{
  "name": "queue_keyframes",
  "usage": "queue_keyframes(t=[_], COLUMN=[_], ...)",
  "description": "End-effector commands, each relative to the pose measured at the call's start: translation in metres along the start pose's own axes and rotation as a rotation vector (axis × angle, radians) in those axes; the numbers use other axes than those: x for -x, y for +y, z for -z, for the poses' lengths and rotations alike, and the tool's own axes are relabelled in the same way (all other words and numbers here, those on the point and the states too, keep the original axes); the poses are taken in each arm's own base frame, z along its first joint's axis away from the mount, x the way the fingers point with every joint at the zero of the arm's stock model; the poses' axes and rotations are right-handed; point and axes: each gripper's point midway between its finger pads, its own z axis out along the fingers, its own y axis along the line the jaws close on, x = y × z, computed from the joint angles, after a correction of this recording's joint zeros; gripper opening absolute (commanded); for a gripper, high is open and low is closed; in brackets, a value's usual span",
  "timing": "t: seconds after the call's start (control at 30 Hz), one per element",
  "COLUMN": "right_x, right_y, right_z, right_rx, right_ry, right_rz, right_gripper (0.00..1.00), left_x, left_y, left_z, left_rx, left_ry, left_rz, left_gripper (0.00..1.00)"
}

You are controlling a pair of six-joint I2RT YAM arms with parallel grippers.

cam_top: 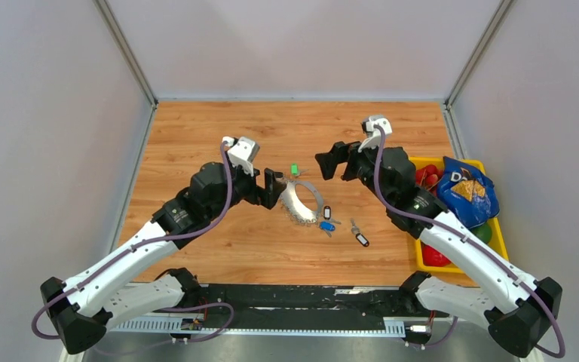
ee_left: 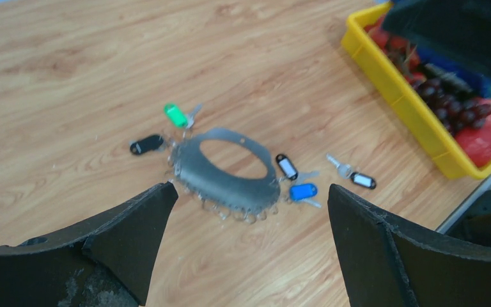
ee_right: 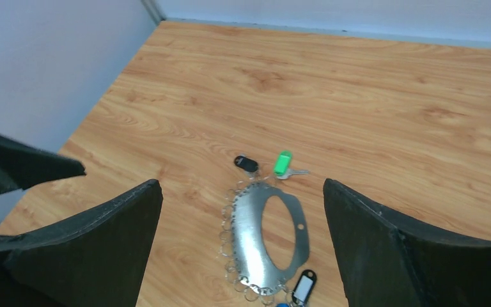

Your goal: Put the keys on the keyring

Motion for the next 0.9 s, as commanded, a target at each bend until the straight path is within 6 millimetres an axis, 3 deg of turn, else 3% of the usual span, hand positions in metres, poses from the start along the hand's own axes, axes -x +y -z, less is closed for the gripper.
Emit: queue_keyframes(t=[0.0, 0.07, 0.17, 0.33, 0.5, 0.63, 0.77, 0.87], right_x=[-0.01, -0.026, -0.05, -0.103, -0.156, -0.194, -0.221, -0.228], right_y=[-0.043, -0.047, -0.031, -0.02, 0.014, 0.035, 0.031, 0.028], right_z=[0.017, 0.022, 0.026, 0.029, 0.037, 0.042, 0.041, 0.038], right_rx=[-0.224, -0.237, -0.113, -0.066, -0.011, -0.013, -0.101, -0.147], right_ry=[-0.004, 0.035, 0.114, 0.286, 0.429, 0.517, 0.547, 0.527], right_rz=[-0.022, -0.041, -0.014, -0.105, -0.13, -0.122, -0.131, -0.158], right_gripper=[1.0, 1.0, 1.0, 0.95, 0.88, 0.73, 0.55, 0.45], left_x=[-0.028, -0.036, -0.047, -0.065, -0.077, -0.084, -0.086, -0.089], left_y=[0.024, 0.031, 0.033, 0.026, 0.029, 0.033, 0.035, 0.034], left_z=[0.006, 0.008, 0.007, 0.007, 0.012, 0.016, 0.02, 0.023], left_rx=[0.143, 0.179, 0.185, 0.141, 0.143, 0.172, 0.178, 0.167], left_ry=[0.037, 0.053, 0.071, 0.073, 0.07, 0.094, 0.093, 0.091], left_rz=[0.0, 0.023, 0.047, 0.108, 0.151, 0.161, 0.168, 0.169], left_gripper=[1.0, 1.0, 1.0, 1.0, 1.0, 1.0, 1.0, 1.0])
